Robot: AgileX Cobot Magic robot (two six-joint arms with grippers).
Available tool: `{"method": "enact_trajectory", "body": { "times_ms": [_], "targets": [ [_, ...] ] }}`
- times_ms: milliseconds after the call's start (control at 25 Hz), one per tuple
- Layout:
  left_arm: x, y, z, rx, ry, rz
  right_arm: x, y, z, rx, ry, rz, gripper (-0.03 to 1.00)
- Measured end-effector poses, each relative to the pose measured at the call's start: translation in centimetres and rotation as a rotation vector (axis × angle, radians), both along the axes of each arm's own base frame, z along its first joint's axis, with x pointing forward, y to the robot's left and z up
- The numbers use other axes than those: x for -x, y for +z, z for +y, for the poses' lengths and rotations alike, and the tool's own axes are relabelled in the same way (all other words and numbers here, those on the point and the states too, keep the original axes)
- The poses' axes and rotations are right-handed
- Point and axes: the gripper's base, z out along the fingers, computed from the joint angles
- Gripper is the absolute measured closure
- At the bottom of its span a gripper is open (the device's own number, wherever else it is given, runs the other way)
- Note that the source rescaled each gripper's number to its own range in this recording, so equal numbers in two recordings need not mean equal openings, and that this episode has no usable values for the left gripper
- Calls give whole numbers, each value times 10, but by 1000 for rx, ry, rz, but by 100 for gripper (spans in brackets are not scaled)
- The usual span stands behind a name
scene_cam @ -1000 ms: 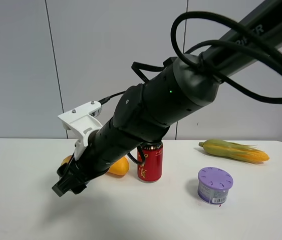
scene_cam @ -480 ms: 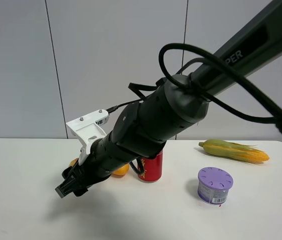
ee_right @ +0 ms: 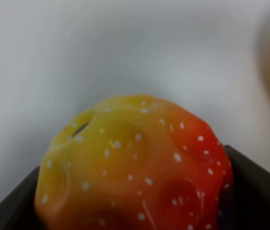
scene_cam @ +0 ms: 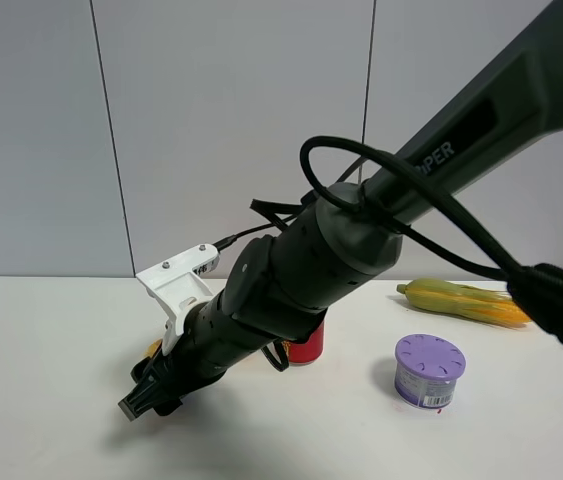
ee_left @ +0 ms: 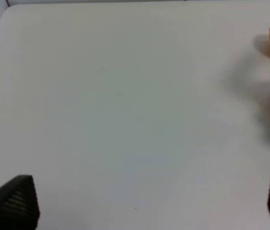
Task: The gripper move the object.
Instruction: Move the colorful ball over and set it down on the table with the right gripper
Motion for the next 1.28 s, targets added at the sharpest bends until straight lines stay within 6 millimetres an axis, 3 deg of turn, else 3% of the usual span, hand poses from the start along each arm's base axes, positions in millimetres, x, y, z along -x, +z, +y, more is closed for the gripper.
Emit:
{"method": "enact_trajectory", "body": {
  "times_ms": [600,840,1280],
  "targets": [
    [0,0,0,0,0,0,-1,0,0,-1,-4,-7,94],
    [0,0,0,0,0,0,-3,2,0,-6,-19,-32,74],
    [0,0,0,0,0,0,-4,5,-1,-13,-26,-48,72]
  ]
}}
